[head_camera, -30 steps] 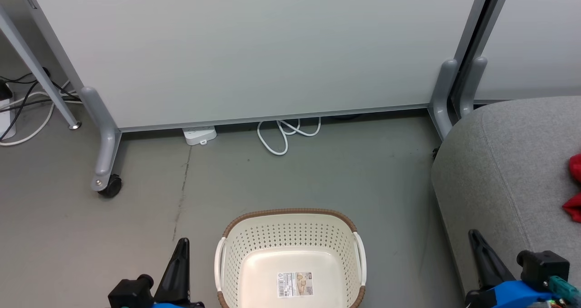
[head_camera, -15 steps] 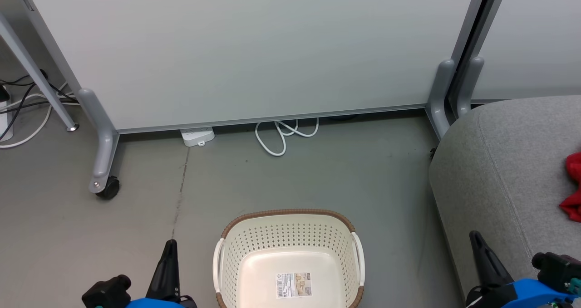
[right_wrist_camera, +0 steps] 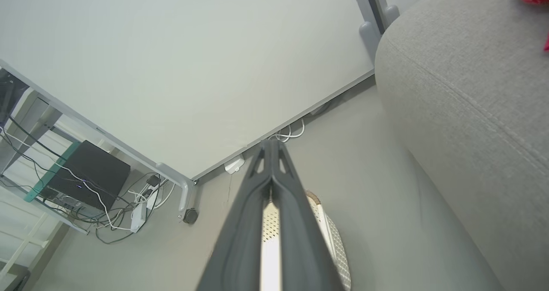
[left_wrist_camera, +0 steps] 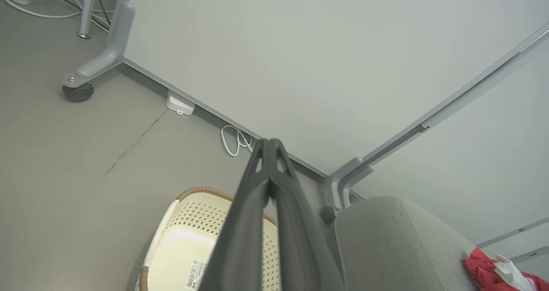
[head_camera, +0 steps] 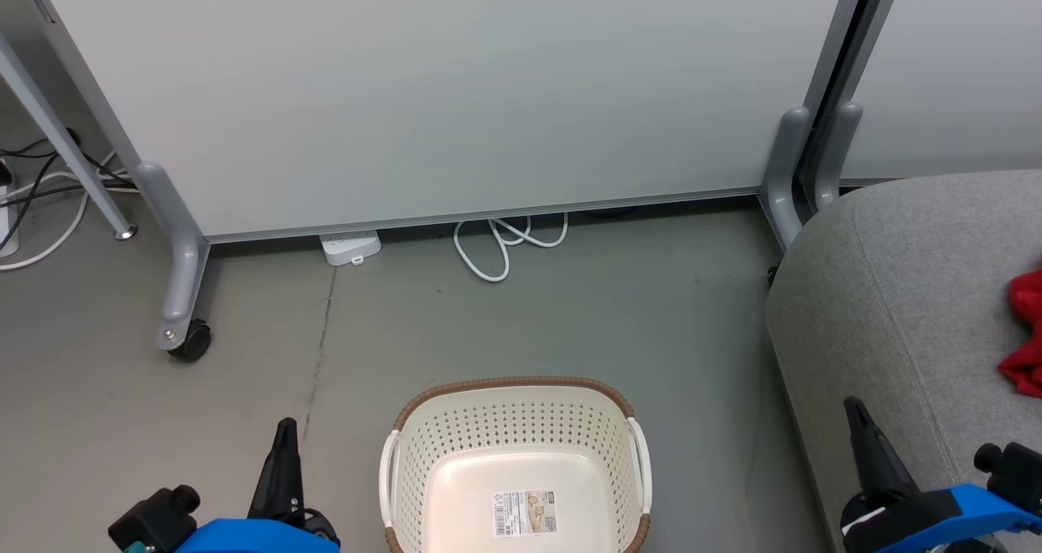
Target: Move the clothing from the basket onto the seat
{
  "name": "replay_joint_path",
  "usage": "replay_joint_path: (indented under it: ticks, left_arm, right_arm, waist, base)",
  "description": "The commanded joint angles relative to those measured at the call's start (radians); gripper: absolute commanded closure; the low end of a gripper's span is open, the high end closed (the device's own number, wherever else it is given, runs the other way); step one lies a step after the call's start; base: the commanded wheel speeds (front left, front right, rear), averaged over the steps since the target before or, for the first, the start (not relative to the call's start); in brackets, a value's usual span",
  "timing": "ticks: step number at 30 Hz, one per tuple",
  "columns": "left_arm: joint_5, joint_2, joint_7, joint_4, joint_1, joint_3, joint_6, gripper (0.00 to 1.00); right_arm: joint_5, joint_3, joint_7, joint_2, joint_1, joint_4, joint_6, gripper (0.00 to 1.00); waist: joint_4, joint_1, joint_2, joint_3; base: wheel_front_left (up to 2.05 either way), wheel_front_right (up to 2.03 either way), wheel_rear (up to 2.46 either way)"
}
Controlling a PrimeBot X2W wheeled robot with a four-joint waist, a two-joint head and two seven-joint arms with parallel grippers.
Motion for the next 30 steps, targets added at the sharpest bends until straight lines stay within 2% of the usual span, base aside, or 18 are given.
replay_joint_path:
  ticks: [1, 30]
  left_arm:
    - [-0.040, 0.010, 0.008, -0.017, -0.034, 0.011, -0.001, 1.00]
    - [-0.387, 0.017, 0.095, -0.036, -0.073, 0.058, -0.001, 1.00]
  right_arm:
    - [0.045, -0.002, 0.003, -0.005, -0.028, -0.009, 0.000, 1.00]
    - [0.419, -0.006, 0.034, -0.008, -0.076, 0.022, 0.000, 1.00]
  waist:
    - [-0.001, -0.0001, -0.0001, 0.000]
    - [-0.015, -0.0001, -0.0001, -0.005]
  base:
    - [0.00, 0.00, 0.00]
    - [0.00, 0.00, 0.00]
